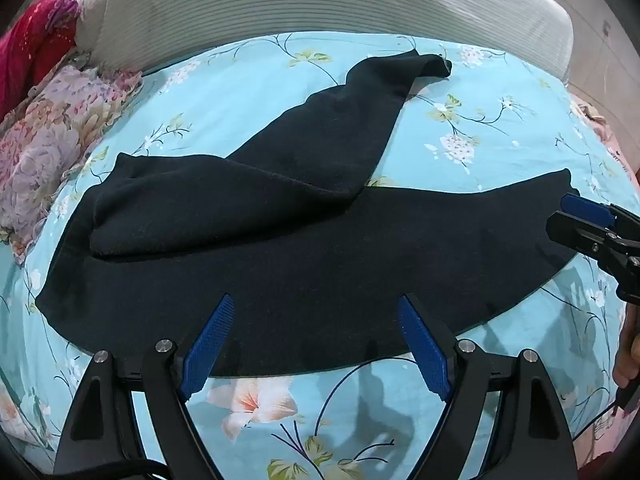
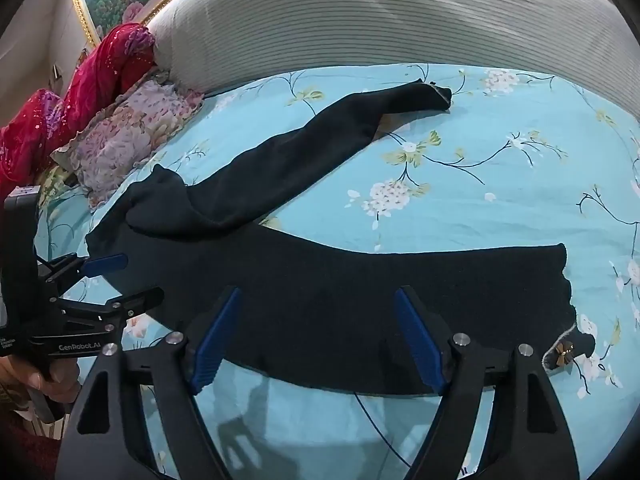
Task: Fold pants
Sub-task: 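Move both grippers toward the black pants' waistband and hem ends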
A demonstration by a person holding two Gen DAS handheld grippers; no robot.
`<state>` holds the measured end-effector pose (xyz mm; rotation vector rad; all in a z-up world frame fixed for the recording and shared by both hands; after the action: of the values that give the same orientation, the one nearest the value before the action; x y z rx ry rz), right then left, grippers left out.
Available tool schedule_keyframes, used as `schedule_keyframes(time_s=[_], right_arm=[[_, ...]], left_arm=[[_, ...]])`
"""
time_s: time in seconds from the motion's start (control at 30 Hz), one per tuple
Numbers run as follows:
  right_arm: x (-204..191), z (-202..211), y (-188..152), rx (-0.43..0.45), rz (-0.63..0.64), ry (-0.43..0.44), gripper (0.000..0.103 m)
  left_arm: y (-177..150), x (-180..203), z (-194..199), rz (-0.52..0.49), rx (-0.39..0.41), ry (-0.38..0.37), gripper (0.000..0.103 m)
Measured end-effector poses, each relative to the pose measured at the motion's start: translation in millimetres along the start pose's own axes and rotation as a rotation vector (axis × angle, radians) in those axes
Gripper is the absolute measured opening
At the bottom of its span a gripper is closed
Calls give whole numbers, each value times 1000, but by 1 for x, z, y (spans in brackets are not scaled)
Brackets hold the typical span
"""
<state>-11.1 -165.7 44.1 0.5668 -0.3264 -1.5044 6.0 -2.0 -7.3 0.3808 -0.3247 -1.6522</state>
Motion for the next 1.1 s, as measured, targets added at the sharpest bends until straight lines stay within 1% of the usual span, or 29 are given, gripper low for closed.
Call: schedule_keyframes(time_s=[0.33, 0.37, 0.6, 0.67, 0.8, 0.9, 1.03, 1.07, 1.1], right_arm=[[2, 1, -3, -1, 10, 6, 79], [1, 3, 1, -12, 5, -8, 79], [-3, 9, 0, -14, 1, -9, 79], [8, 0, 1, 5, -10, 9, 79], [10, -1, 2, 3, -11, 12, 79], [10, -3, 1, 2, -3, 3, 79], [9, -5, 1, 1, -6, 15, 79], [9, -5, 1, 2, -7, 16, 79], [10, -5, 1, 2, -8, 16, 79]], left_arm=[[0, -3, 0, -1, 0, -5, 84], [-2, -3, 1, -4, 0, -4, 84], [-3, -3, 1, 1, 10, -4, 84], [-3, -3, 1, 0, 14, -2, 84], [-3, -4, 1, 1, 21, -4, 84], [-2, -4, 0, -1, -2, -2, 84], [-2, -4, -1, -3, -10, -3, 84], [-1, -4, -3, -7, -42, 3, 84], [0, -4, -3, -8, -45, 3, 84]])
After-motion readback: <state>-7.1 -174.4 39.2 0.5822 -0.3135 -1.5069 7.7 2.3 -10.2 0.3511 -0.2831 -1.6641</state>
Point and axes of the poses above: each gripper's, at about its wrist camera, not at the fingertips, and z roughly against the way its jaws point, x to its right, y to its top, the point moved 1 cm from there along -z, roughly the way its jaws point, and after that the axes turned 6 degrees about -x, right-handed, at the moved point
